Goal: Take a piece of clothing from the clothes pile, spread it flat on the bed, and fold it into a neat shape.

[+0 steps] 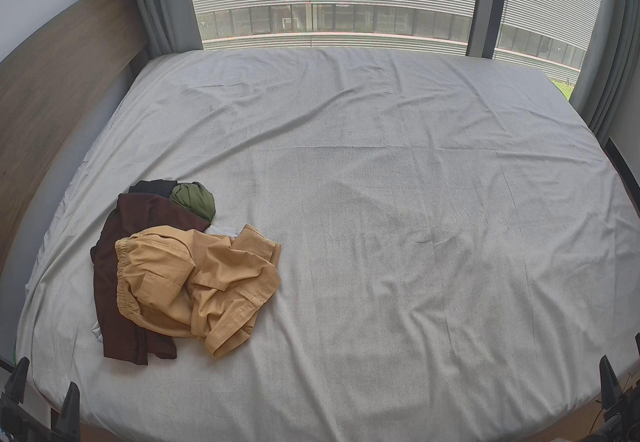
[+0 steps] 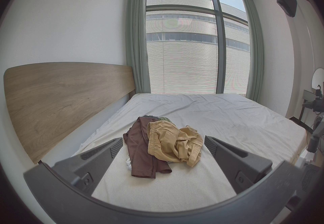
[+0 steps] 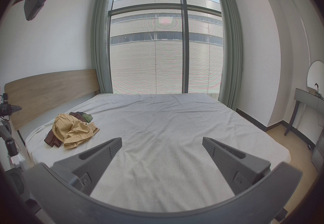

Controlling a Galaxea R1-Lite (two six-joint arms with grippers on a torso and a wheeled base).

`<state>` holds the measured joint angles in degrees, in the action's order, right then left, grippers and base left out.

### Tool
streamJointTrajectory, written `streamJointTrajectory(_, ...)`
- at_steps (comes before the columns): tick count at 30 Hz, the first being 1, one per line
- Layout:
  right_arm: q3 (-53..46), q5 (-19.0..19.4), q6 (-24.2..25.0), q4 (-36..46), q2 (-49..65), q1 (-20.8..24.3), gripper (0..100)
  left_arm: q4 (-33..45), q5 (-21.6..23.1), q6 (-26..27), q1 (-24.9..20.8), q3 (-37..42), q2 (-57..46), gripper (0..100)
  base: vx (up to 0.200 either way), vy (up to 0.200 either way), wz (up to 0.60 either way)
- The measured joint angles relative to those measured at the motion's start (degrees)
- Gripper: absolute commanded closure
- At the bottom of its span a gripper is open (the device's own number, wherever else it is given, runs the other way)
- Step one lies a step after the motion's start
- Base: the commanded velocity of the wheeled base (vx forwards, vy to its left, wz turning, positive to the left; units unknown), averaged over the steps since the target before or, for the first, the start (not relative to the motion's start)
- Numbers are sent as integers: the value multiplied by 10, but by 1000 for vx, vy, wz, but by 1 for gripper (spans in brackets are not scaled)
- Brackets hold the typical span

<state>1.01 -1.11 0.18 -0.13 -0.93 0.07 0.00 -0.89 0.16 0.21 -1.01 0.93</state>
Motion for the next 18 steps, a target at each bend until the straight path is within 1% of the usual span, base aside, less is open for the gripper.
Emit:
streamJointTrajectory(4, 0, 0, 0, 0, 0, 0, 0, -2, 1, 0, 0, 0, 0, 0, 0, 0, 0)
streamJointTrajectory(8, 0, 0, 0, 0, 0, 0, 0, -20, 1, -2, 0, -4, 0, 0, 0, 0, 0)
streamJointTrajectory(12, 0, 0, 0, 0, 0, 0, 0, -22, 3, -2, -3, -47, 4, 0, 0, 0, 0)
streamJointTrajectory(15, 0, 0, 0, 0, 0, 0, 0, -19, 7, -11, -21, -70, 22, 0, 0, 0, 0)
streamJointTrajectory(18, 0, 0, 0, 0, 0, 0, 0, -19, 11, -50, -51, -85, 52, 0, 0, 0, 0)
